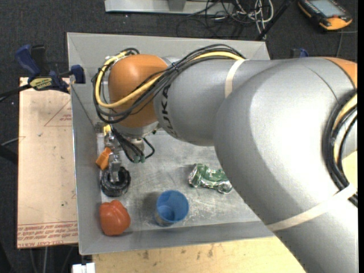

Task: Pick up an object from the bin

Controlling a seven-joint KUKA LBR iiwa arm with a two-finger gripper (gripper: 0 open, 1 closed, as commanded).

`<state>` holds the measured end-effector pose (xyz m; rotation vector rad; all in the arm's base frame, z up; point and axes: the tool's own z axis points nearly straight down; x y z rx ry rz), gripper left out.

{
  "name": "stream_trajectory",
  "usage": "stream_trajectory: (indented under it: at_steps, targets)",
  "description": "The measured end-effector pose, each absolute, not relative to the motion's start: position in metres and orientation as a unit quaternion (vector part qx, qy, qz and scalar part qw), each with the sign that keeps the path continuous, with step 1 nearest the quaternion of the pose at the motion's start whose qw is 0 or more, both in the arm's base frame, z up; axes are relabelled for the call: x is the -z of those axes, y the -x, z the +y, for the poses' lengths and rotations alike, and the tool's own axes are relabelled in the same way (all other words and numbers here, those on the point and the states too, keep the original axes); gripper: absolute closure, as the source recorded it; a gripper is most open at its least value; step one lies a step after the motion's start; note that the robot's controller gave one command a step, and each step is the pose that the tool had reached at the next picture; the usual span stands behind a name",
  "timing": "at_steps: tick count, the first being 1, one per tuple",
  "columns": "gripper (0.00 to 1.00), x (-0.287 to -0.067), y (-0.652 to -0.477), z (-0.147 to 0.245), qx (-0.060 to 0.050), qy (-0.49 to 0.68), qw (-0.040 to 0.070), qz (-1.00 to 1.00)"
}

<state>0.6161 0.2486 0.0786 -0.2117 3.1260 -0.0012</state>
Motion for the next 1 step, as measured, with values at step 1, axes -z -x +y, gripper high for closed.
stream_trajectory:
  at_steps: [1]
  targets:
    - [1.0, -0.0786, -0.6161, 0.2486, 0.0, 0.067, 0.004, 0.998]
